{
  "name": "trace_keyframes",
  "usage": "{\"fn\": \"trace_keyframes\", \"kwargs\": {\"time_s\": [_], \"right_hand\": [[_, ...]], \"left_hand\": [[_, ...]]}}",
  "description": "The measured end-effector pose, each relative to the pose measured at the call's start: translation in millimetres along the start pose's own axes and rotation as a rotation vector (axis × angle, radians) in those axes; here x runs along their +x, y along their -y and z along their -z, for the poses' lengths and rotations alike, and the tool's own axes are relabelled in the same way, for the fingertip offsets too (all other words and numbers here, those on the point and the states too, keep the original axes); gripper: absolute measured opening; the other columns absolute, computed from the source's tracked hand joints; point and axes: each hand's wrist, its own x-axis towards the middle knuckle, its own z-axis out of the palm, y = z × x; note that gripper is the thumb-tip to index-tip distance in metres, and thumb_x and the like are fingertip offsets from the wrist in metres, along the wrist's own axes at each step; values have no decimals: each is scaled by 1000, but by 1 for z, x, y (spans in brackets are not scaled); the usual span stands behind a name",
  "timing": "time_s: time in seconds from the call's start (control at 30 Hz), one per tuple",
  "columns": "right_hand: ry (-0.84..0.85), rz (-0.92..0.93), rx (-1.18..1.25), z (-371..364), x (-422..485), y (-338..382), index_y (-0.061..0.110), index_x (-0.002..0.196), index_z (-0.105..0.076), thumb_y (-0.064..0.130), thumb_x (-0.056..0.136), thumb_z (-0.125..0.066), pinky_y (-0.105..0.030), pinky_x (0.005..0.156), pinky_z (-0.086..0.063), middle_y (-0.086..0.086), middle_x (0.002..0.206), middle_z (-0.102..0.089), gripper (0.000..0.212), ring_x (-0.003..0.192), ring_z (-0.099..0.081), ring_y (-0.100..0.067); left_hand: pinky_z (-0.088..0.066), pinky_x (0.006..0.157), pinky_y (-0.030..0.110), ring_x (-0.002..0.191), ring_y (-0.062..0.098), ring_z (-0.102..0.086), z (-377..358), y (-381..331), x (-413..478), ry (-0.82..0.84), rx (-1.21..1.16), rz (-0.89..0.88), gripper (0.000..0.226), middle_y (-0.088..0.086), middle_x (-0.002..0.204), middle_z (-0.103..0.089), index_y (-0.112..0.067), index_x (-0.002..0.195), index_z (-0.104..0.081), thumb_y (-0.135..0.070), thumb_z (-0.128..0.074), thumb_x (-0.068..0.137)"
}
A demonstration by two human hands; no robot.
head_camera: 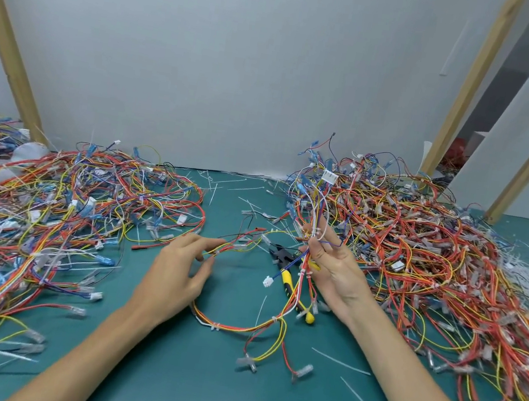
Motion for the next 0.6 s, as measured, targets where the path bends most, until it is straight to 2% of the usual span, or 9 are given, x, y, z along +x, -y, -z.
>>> {"fn": "trace_keyframes", "kwargs": {"time_s": [0.07, 0.13, 0.3, 0.4, 0.6], "right_hand": [[11, 23, 6, -2, -1, 1, 32, 109, -72, 17, 78, -64, -30, 74, -48, 5, 116, -67, 35, 90, -61, -10], [30, 50, 7, -4, -2, 2, 30, 115, -66, 19, 82, -60, -30, 70, -51, 0, 121, -67, 35, 85, -66, -13], [28, 52, 44, -4, -3, 4, 23, 117, -64, 15, 94, -50, -27, 59, -53, -1, 123, -68, 27, 83, -68, -19], [12, 42, 62, -3, -2, 4, 20, 117, -65, 20, 87, -56, -22, 54, -49, 5, 122, -69, 31, 80, -68, -16], [24, 14, 122, -2, -2, 4, 22, 112, -70, 23, 85, -60, -19, 50, -48, 10, 126, -67, 30, 73, -69, -12]], "left_hand": [[-42, 88, 29, 95, 15, -53, 0, 1, 0, 5, 50, -3, 35, -6, 100, -58, -25, 122, -65, -12, -64, 90], [-44, 89, 34, 96, 19, -53, 1, 2, 0, 9, 89, -7, 35, -5, 100, -55, -23, 122, -65, -12, -65, 89], [-46, 79, 33, 87, 12, -54, 3, -1, -2, 9, 86, 19, 36, -14, 93, -50, -29, 121, -60, -15, -66, 88], [-49, 76, 34, 82, 9, -55, 4, -1, -2, 25, 93, 43, 38, -17, 95, -52, -31, 121, -57, -18, -67, 87], [-45, 86, 32, 97, 14, -54, 1, 1, -3, 79, 145, 26, 36, -14, 101, -52, -29, 124, -53, -23, -63, 90]]}}
